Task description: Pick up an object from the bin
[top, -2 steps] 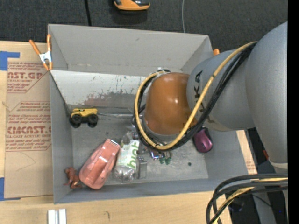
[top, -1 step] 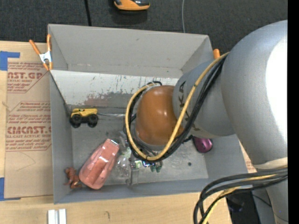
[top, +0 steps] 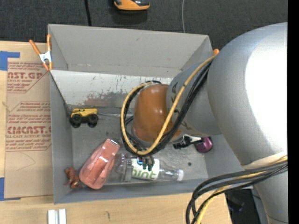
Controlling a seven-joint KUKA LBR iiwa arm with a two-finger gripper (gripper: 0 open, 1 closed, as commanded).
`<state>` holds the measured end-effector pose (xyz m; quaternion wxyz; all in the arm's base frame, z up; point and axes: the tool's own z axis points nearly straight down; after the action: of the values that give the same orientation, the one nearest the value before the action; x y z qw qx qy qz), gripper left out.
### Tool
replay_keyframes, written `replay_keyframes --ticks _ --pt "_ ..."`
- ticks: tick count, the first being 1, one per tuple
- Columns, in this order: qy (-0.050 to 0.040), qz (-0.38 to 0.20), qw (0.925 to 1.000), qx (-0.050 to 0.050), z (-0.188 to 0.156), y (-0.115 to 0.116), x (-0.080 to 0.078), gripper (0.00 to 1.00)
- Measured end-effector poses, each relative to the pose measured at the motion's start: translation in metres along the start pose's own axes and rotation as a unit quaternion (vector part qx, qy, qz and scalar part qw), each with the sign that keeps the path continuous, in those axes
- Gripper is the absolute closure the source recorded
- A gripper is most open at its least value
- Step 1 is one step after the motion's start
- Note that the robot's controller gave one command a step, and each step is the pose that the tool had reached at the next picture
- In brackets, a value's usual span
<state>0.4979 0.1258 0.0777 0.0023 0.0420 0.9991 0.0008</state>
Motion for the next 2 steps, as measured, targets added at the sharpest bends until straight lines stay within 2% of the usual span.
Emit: replay_keyframes --ticks 1,2 --pt "0.0026 -0.016 0.9999 0.001 0.0047 -0.0029 0.0066 0.0" --pt "-0.0015 -0.125 0.9921 0.003 0.0053 -0.0058 0.0068 0.0"
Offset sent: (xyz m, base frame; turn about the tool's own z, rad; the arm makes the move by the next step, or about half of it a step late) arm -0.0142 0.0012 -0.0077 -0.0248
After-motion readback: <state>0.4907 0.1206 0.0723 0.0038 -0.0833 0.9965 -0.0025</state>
